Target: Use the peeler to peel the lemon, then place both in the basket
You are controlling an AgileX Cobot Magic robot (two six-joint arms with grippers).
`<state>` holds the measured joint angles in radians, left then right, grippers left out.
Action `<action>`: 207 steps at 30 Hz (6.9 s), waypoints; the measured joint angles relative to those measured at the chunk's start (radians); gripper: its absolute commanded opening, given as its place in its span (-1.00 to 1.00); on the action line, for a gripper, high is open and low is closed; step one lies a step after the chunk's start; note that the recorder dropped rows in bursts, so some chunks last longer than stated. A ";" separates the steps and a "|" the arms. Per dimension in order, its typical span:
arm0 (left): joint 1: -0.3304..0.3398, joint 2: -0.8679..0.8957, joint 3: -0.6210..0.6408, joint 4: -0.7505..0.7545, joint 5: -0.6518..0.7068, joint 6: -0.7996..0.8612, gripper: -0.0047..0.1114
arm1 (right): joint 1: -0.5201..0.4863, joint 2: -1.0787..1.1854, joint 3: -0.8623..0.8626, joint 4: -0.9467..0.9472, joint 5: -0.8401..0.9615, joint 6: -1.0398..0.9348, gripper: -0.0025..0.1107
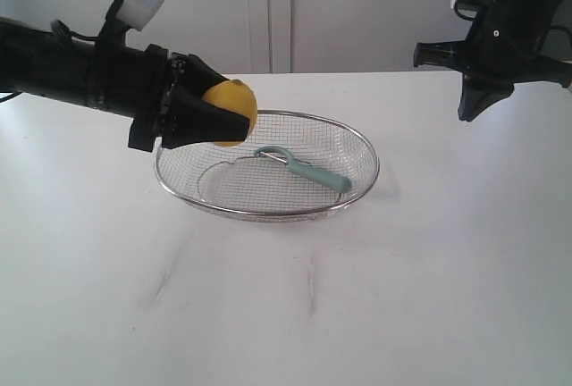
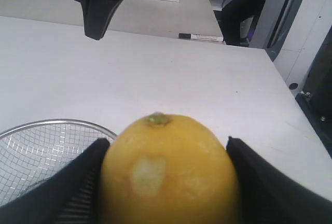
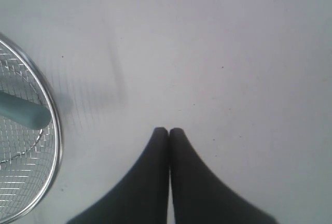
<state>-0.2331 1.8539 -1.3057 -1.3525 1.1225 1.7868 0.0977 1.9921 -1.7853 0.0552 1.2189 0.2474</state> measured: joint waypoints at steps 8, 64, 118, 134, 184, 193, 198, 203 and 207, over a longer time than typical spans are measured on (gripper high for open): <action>0.000 0.000 -0.002 0.013 -0.021 -0.239 -0.92 | 0.000 0.000 0.000 0.000 0.000 0.000 -0.96; -0.170 0.175 -0.435 1.088 -0.355 -1.527 -0.92 | 0.000 0.000 0.000 0.000 0.001 0.002 -0.96; -0.170 0.307 -0.435 1.033 -0.514 -1.274 0.29 | 0.000 0.000 0.000 0.000 0.001 0.002 -0.96; -0.170 0.282 -0.435 1.031 -0.510 -1.274 0.29 | 0.000 0.000 0.000 0.000 0.001 0.002 -0.96; -0.170 0.036 -0.435 1.152 -0.149 -1.643 -0.92 | 0.000 0.000 0.000 0.000 0.001 0.002 -0.96; -0.163 0.012 -0.435 1.184 -0.112 -1.656 -0.92 | 0.000 0.000 0.000 0.000 0.001 0.002 -0.96; -0.110 0.012 -0.435 1.184 -0.063 -1.656 -0.92 | 0.000 0.000 0.000 0.000 0.001 0.002 -0.96; -0.033 0.008 -0.435 1.184 -0.020 -1.656 -0.92 | 0.000 0.000 0.000 0.000 0.001 0.002 -0.96; 0.029 -0.001 -0.435 1.184 0.005 -1.677 -0.92 | 0.000 0.000 0.000 0.000 0.001 0.002 -0.96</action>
<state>-0.2043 1.8528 -1.7411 -0.1681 1.1274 0.1099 0.0977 1.9921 -1.7853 0.0552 1.2195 0.2495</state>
